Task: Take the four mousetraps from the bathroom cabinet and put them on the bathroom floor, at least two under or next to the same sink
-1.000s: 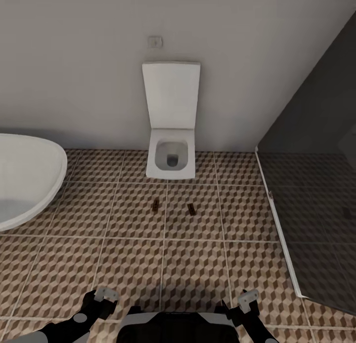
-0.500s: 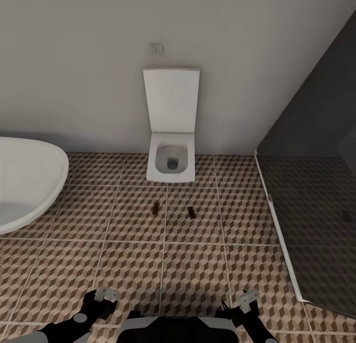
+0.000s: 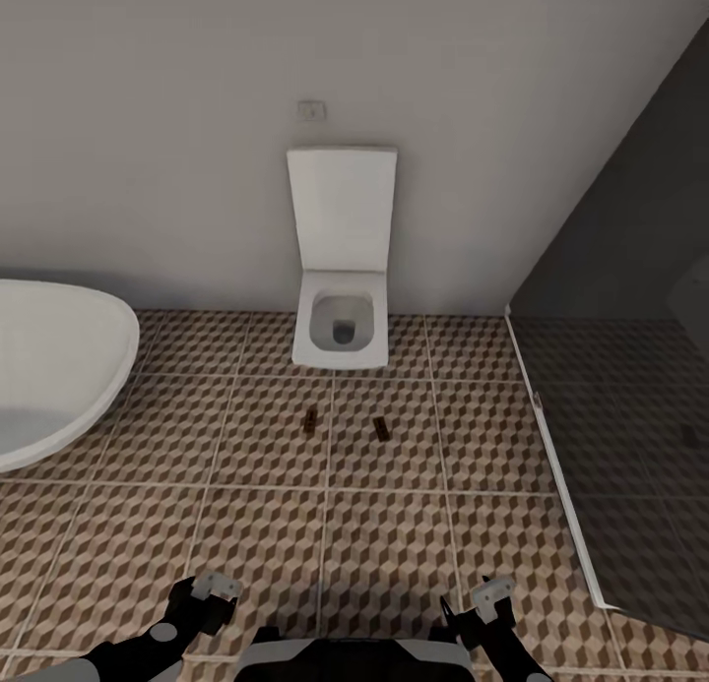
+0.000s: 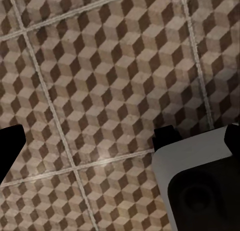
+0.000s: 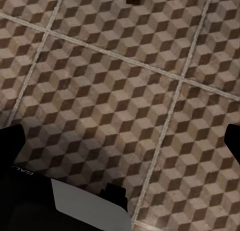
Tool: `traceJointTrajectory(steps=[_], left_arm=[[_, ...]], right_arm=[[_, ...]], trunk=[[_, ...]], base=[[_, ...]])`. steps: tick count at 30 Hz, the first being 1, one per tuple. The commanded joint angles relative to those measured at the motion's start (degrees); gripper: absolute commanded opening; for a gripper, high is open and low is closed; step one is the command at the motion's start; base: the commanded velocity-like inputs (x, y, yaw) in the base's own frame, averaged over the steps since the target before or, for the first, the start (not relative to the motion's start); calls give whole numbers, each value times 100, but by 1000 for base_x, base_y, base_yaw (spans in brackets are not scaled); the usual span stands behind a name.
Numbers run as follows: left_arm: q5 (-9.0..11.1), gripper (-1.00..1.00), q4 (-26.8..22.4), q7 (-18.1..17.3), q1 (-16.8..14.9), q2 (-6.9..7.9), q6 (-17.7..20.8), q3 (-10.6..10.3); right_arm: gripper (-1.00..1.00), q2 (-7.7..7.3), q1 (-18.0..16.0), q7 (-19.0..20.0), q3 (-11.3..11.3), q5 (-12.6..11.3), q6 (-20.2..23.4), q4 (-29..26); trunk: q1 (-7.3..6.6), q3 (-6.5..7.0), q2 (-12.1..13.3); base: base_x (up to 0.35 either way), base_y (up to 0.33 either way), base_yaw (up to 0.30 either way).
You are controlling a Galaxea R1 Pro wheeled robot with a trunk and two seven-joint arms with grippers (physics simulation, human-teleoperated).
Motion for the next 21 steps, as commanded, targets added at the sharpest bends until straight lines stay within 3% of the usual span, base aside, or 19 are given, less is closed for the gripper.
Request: traceJointTrajectory(steps=[1, 21], left_arm=[[40, 100, -19, 45, -7, 3, -21, -49], [40, 100, -15, 50, -7, -10, -21, -49]], right_arm=[[100, 0, -3, 2, 4, 16, -17, 3], [100, 6, -3, 2, 4, 17, -17, 6]], trunk=[[3, 2, -9], [3, 183, -9]], base=[[0, 0, 0], [0, 0, 0]])
